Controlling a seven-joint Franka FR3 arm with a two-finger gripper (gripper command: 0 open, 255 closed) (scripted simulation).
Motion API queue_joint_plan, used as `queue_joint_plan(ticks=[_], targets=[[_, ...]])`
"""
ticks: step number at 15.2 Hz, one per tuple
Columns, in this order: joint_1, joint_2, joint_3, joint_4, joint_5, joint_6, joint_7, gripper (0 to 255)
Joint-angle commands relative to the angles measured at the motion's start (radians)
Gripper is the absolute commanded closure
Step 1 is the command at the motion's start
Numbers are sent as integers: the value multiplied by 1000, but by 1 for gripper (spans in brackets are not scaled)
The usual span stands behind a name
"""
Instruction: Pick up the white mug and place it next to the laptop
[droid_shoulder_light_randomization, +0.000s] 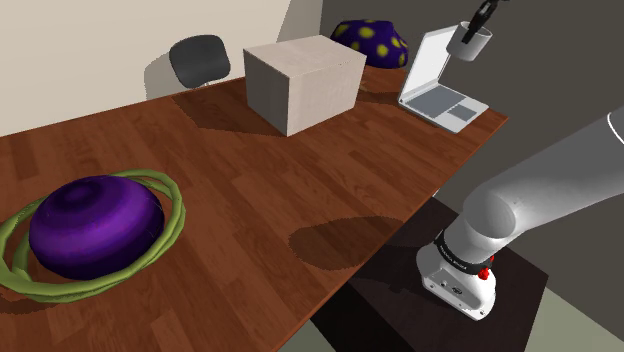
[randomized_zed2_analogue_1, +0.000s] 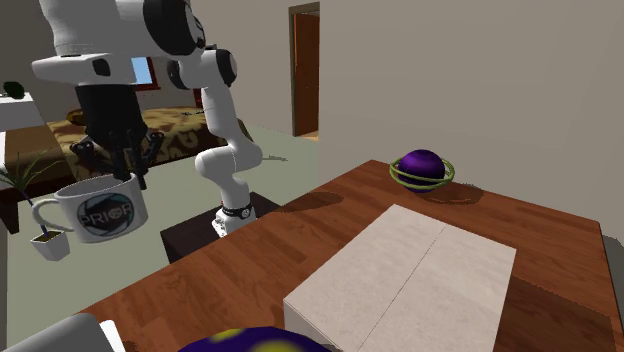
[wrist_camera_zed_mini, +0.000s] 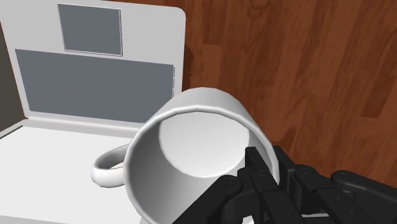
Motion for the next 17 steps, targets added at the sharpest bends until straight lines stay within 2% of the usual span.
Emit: queue_joint_plan(ticks=[1,17], targets=[[-2,-6,-1,-32,-3,27,0,255],[-13,-27,-13,-266,-19,242,-1,255]])
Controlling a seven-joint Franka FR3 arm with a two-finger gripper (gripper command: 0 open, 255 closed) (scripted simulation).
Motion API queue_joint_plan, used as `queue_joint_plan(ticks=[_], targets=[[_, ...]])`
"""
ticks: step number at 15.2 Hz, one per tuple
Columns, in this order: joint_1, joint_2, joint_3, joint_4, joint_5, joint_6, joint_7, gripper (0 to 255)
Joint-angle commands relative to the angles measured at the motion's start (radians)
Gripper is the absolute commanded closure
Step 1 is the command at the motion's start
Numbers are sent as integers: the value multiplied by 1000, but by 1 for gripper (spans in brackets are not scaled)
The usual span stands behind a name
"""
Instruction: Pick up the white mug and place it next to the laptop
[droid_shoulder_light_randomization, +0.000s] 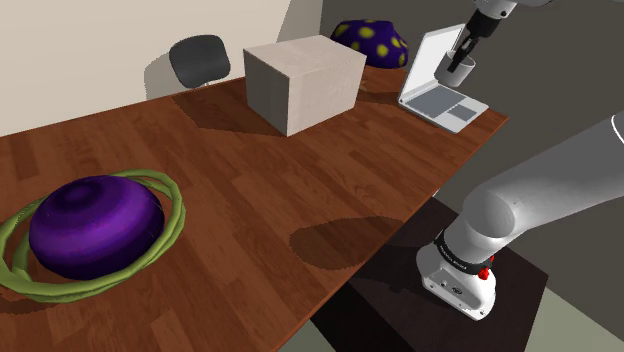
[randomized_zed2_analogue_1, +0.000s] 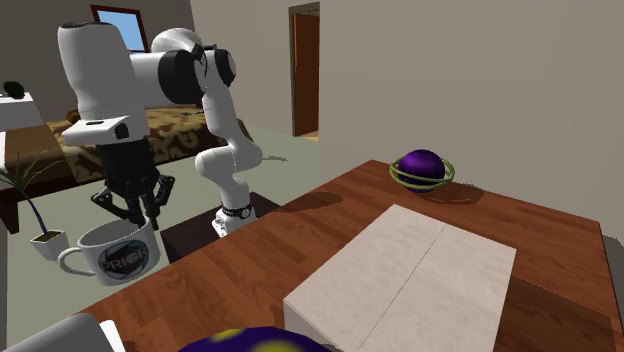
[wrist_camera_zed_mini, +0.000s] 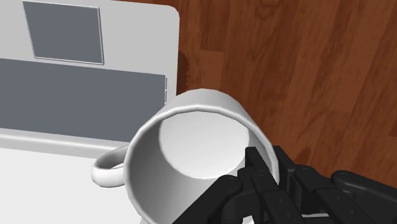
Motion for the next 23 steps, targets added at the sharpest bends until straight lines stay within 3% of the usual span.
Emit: queue_joint_plan(ticks=[1,23], targets=[[-1,1,-2,-26,0,28,-1,255],[4,84,-50,-254,34,330,-47,255]])
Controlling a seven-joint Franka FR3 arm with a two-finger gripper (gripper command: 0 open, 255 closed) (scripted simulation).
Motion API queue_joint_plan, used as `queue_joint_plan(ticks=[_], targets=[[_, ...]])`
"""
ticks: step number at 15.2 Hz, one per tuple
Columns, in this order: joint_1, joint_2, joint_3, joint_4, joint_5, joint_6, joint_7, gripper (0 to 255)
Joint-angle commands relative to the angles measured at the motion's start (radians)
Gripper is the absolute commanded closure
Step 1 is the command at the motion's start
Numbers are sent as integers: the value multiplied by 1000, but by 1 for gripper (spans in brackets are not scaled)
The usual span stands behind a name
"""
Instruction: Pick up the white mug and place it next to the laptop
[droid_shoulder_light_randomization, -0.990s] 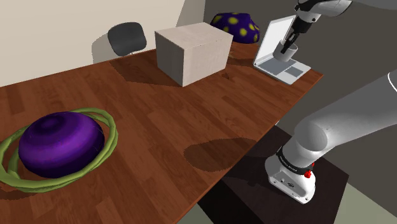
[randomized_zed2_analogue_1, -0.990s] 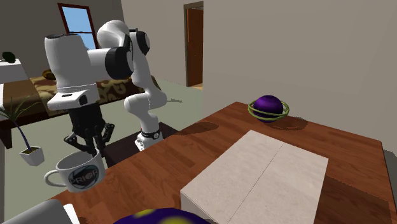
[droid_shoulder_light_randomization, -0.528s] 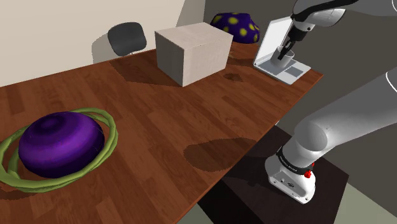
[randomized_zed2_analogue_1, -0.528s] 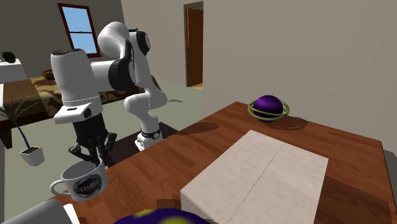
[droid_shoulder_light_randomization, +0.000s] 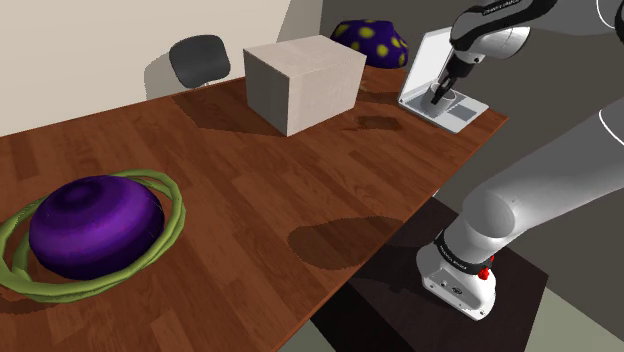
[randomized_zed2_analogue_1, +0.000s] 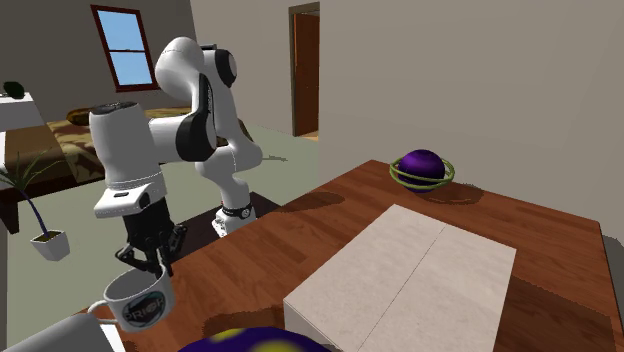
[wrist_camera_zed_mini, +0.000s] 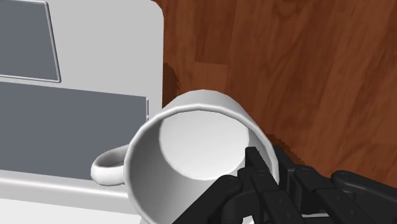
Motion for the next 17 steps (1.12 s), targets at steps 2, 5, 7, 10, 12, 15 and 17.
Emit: queue_joint_plan(ticks=[2,5,7,10,12,15,17], targets=[[2,18,-8,-28,11,44,-12,255],[6,42,-17,-50,27,87,-26,255],[10,59,-22,-64,39,115,-37,255],[15,87,-31,-83,62,157,-56,255],[19,107,-36,-94,81,186,-71,255],[21,119,-38,-100,92,201,-81,255],[21,119,-38,-100,92,201,-81,255]])
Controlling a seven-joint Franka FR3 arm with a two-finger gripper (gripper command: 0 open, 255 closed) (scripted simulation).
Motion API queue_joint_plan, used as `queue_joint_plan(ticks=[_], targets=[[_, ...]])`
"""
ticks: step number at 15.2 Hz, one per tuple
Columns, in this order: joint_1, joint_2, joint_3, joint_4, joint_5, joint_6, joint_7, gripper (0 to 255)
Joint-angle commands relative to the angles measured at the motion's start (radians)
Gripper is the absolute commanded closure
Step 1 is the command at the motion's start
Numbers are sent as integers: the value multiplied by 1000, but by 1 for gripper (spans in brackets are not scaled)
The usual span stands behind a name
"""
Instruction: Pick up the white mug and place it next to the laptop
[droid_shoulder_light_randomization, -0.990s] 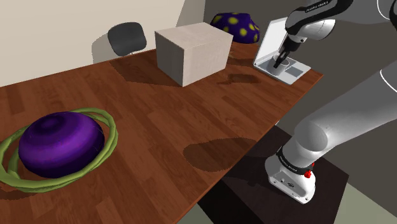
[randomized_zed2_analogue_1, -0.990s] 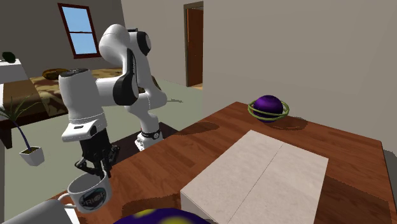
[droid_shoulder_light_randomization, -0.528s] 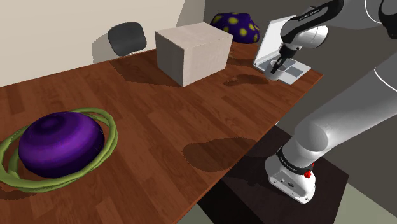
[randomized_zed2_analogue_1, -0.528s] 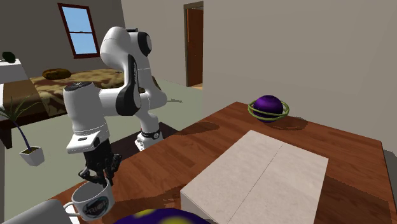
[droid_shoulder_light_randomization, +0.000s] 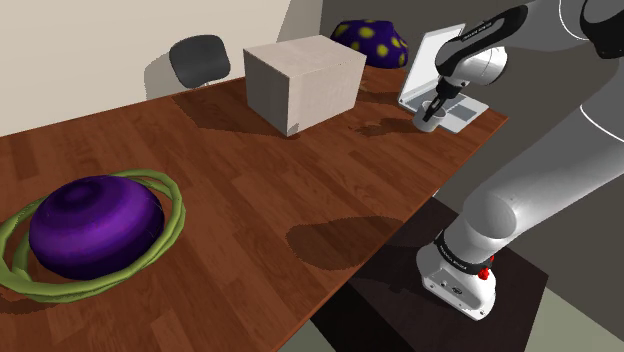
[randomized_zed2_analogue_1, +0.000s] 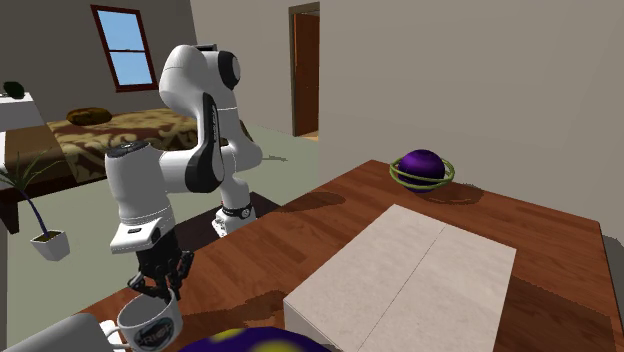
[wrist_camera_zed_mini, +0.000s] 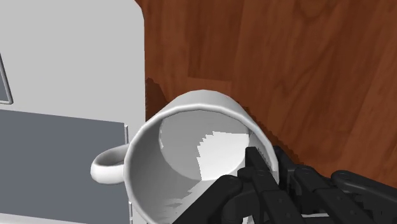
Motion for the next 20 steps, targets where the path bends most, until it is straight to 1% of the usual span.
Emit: queue_joint_plan(ticks=[1,3,4,9,11,13,20], targets=[[0,1,0,0,1,1,0,255],[0,1,0,0,1,1,0,255],[0,1,0,0,1,1,0,0],[0,1,0,0,1,1,0,0],[-12,-63,11,16,-54,-68,40,0],[-24,-112,25,36,-90,-130,66,0],[-25,-112,26,36,-90,-130,66,0]])
